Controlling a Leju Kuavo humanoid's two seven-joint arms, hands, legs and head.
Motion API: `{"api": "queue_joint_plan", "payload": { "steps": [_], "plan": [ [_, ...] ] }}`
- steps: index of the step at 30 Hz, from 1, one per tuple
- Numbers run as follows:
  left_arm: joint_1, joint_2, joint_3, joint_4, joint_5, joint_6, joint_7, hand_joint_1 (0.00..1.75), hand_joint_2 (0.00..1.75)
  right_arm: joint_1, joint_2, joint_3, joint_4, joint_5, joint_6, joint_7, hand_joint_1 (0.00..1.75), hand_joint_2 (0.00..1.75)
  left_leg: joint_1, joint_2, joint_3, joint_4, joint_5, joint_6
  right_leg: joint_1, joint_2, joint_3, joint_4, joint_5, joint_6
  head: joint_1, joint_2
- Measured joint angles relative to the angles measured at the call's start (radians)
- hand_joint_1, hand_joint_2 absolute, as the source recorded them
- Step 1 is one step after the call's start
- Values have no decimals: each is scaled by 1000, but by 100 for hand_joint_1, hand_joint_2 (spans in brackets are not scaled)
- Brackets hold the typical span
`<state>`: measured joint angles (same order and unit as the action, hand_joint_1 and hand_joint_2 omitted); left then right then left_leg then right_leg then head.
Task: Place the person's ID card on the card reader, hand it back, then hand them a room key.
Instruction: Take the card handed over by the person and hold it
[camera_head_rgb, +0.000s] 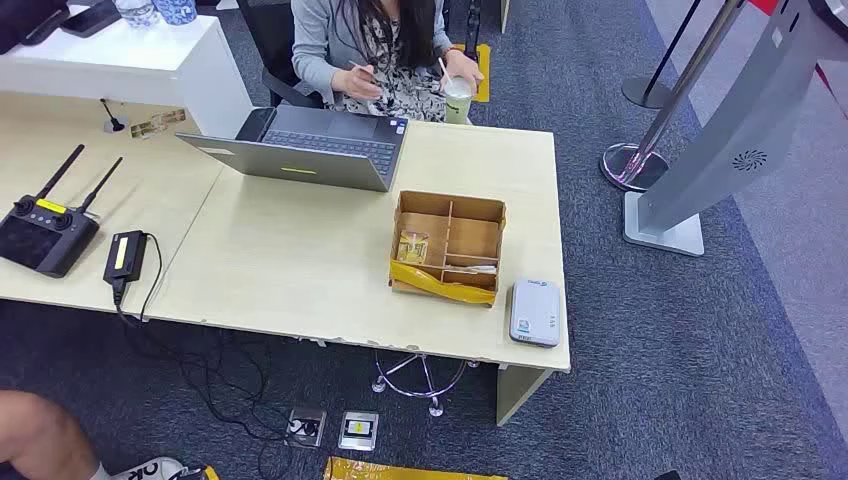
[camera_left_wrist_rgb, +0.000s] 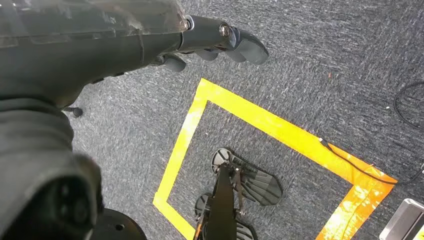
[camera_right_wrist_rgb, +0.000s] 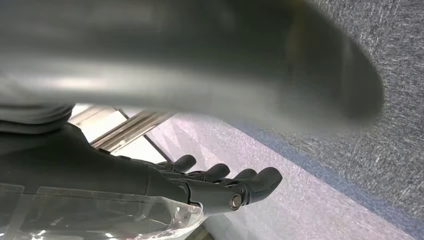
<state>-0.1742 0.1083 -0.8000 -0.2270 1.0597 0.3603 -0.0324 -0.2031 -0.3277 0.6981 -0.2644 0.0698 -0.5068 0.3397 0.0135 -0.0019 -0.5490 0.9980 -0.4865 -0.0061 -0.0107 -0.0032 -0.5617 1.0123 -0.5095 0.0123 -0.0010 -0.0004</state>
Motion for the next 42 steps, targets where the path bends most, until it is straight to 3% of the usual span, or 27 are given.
{"api": "queue_joint_plan", "payload": {
  "steps": [19,23,27,30,36,42],
  "plan": [
    [-14,-3,-5,0,-30,0,14,0,0,24,-8,-3,0,-93,9,-12,0,0,0,0,0,0,0,0,0,0,0,0,0,0,0,0],
    [-15,-3,-5,0,-31,-1,18,0,0,27,-17,-26,0,-184,4,-49,0,175,0,0,0,0,0,0,0,0,0,0,0,0,0,0],
    [-16,-3,-6,0,-33,-1,21,0,0,20,-37,-79,0,-298,-12,-134,0,175,0,0,0,0,0,0,0,0,0,0,0,0,0,0],
    [-17,-3,-6,0,-33,0,21,0,0,2,-55,-114,0,-310,-29,-173,0,175,-1,0,0,0,0,0,-1,0,1,0,0,0,0,0],
    [-22,-2,-12,0,-46,0,21,0,0,-70,-111,-141,-8,-238,-84,-210,0,175,-1,0,0,0,0,1,-1,0,1,0,1,1,0,0],
    [-28,-3,-25,0,-56,3,25,0,0,-144,-161,-144,-75,-84,-147,-203,0,175,-1,0,0,0,1,1,-1,-1,2,0,1,1,0,0]
  ]
}}
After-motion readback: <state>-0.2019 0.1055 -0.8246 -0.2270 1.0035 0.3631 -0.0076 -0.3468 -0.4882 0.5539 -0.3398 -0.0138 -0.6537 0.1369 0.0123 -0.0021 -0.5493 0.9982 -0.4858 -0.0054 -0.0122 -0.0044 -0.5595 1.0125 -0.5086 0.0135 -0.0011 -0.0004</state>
